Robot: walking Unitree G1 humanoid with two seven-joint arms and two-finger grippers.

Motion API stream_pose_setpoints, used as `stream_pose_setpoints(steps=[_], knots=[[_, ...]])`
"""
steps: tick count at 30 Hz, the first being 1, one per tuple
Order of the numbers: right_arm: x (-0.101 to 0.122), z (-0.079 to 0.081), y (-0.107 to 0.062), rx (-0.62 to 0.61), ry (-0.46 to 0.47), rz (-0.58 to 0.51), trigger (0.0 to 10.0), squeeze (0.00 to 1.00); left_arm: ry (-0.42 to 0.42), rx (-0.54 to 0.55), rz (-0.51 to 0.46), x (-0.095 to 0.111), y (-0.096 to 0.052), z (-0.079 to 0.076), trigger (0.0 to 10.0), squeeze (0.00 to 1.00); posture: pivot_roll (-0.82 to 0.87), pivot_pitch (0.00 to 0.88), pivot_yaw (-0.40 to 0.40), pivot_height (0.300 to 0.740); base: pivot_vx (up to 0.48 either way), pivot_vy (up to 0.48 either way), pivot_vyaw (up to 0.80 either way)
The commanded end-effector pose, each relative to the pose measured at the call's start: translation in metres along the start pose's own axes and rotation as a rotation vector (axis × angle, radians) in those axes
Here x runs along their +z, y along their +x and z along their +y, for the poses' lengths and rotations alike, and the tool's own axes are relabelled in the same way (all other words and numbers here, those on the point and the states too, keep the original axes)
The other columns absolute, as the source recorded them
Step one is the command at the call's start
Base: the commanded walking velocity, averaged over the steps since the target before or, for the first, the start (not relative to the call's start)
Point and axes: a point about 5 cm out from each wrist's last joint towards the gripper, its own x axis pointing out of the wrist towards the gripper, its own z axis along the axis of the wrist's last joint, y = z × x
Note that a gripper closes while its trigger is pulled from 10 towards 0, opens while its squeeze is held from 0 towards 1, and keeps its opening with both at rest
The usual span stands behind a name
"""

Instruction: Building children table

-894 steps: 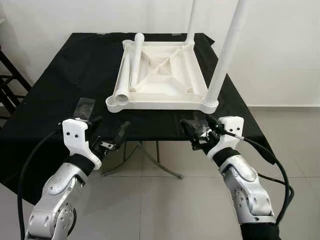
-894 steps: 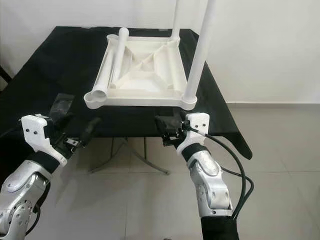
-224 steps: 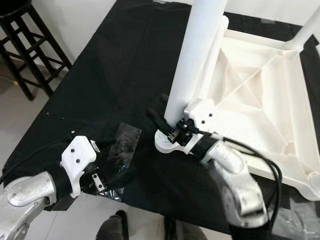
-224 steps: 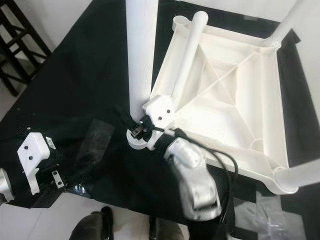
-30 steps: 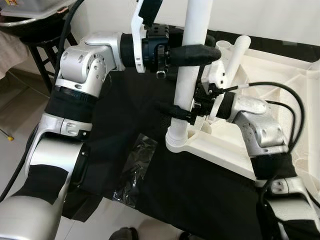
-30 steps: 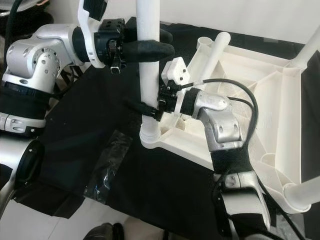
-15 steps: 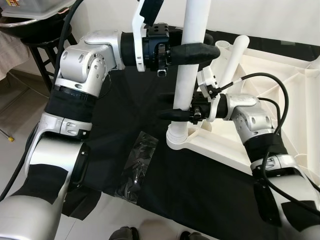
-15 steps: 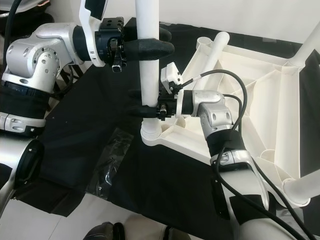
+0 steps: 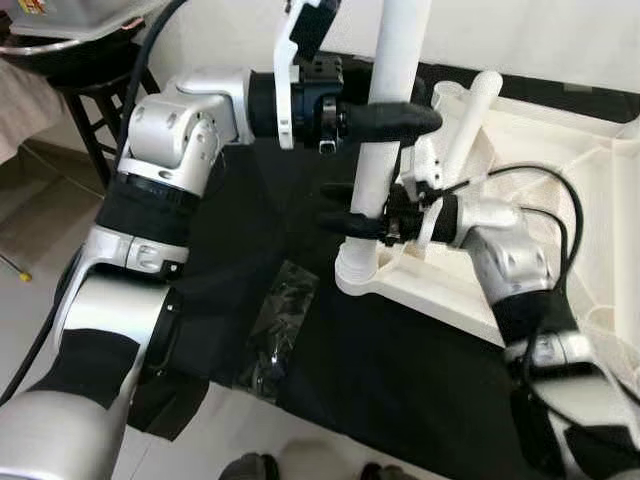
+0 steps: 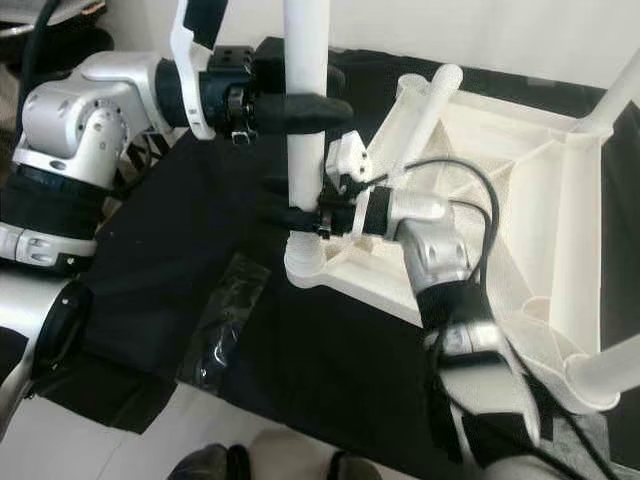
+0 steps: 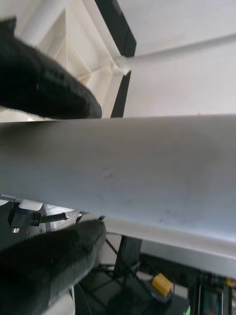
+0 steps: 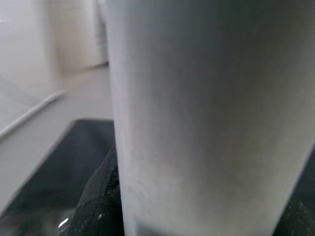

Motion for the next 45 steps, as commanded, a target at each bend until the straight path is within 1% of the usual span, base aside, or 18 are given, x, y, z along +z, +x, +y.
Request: stream_pose_setpoints(steps=[1, 3, 4, 5, 8, 18, 19, 20, 21, 25, 26, 31, 33, 34, 40, 41, 44, 45], knots=[[-0.023, 0.014, 0.01, -0.156, 0.02, 0.118, 0.0, 0.0, -0.014, 0.014, 0.002, -0.002, -0.002, 0.001, 10.0, 1.0, 0.01, 0.171, 0.028, 0.74, 0.0, 0.0, 0.0], [-0.041, 0.017, 0.002, -0.863, 0.11, 0.148, 0.0, 0.0, -0.025, 0.044, 0.002, -0.006, -0.001, 0.004, 10.0, 1.0, 0.0, 0.178, 0.033, 0.74, 0.0, 0.0, 0.0], [-0.041, 0.017, 0.002, -0.863, 0.11, 0.148, 0.0, 0.0, -0.025, 0.044, 0.002, -0.006, -0.001, 0.004, 10.0, 1.0, 0.0, 0.178, 0.033, 0.74, 0.0, 0.0, 0.0], [-0.05, 0.038, 0.003, -0.913, 0.135, 0.144, 0.0, 0.0, -0.035, 0.031, 0.015, -0.008, -0.001, 0.003, 10.0, 0.0, 0.02, 0.189, 0.048, 0.74, 0.0, 0.0, 0.0], [-0.062, 0.063, 0.009, -0.83, 0.188, 0.139, 0.0, 0.0, -0.053, -0.002, 0.032, -0.012, 0.0, 0.001, 10.0, 0.0, 0.0, 0.181, 0.053, 0.74, 0.0, 0.0, 0.0], [-0.047, 0.057, 0.016, -0.833, 0.141, 0.148, 0.0, 0.0, -0.051, 0.019, 0.021, -0.012, 0.002, 0.002, 10.0, 0.0, 0.01, 0.168, 0.043, 0.74, 0.0, 0.0, 0.0], [-0.044, 0.058, 0.019, -0.844, 0.137, 0.142, 0.0, 0.0, -0.053, 0.017, 0.026, -0.012, 0.001, 0.002, 5.0, 0.0, 0.01, 0.165, 0.044, 0.74, 0.0, 0.0, 0.0], [-0.042, 0.059, 0.021, -0.852, 0.134, 0.136, 0.0, 0.0, -0.055, 0.016, 0.03, -0.013, 0.0, 0.001, 5.0, 0.0, 0.01, 0.165, 0.044, 0.74, 0.0, 0.0, 0.0], [-0.039, 0.058, 0.022, -0.849, 0.126, 0.121, 0.0, 0.0, -0.059, 0.015, 0.034, -0.014, -0.001, 0.002, 0.0, 0.0, 0.01, 0.162, 0.042, 0.74, 0.0, 0.0, 0.0], [-0.033, 0.055, 0.024, -0.832, 0.104, 0.095, 0.0, 0.0, -0.063, 0.012, 0.041, -0.014, -0.002, 0.002, 0.0, 0.0, 0.02, 0.16, 0.039, 0.74, 0.0, 0.0, 0.0], [-0.029, 0.053, 0.027, -0.783, 0.097, 0.075, 10.0, 0.0, -0.063, 0.009, 0.041, -0.013, -0.003, 0.001, 0.0, 0.0, 0.02, 0.158, 0.036, 0.74, 0.0, 0.0, 0.0], [-0.021, 0.046, 0.029, -0.713, 0.078, 0.041, 10.0, 0.0, -0.062, 0.007, 0.042, -0.012, -0.002, 0.001, 0.0, 0.0, 0.02, 0.157, 0.035, 0.74, 0.0, 0.0, 0.0], [-0.008, 0.029, 0.024, -0.591, 0.027, -0.004, 10.0, 0.0, -0.06, 0.006, 0.043, -0.012, -0.002, 0.001, 0.0, 0.0, 0.02, 0.152, 0.029, 0.74, 0.0, 0.0, 0.0], [0.001, 0.02, 0.021, -0.496, 0.001, -0.038, 10.0, 1.0, -0.057, 0.006, 0.043, -0.012, -0.002, 0.001, 0.0, 0.0, 0.02, 0.151, 0.027, 0.74, 0.0, 0.0, 0.0], [0.016, 0.009, 0.015, -0.34, -0.022, -0.078, 10.0, 1.0, -0.054, 0.008, 0.043, -0.011, -0.002, 0.001, 0.0, 0.0, 0.03, 0.149, 0.028, 0.74, 0.0, 0.0, 0.0], [0.022, 0.005, 0.012, -0.226, -0.052, -0.076, 10.0, 1.0, -0.053, 0.01, 0.043, -0.011, -0.002, 0.001, 0.0, 0.0, 0.03, 0.149, 0.029, 0.74, 0.0, 0.0, 0.0], [0.027, 0.0, 0.009, -0.127, -0.082, -0.067, 10.0, 1.0, -0.053, 0.011, 0.045, -0.012, -0.002, 0.001, 0.0, 0.0, 0.03, 0.147, 0.029, 0.74, 0.0, 0.0, 0.0], [0.031, -0.009, 0.009, -0.035, -0.086, -0.06, 10.0, 0.49, -0.052, 0.009, 0.045, -0.011, -0.002, 0.001, 0.0, 0.0, 0.04, 0.148, 0.027, 0.74, 0.0, 0.0, 0.0]])
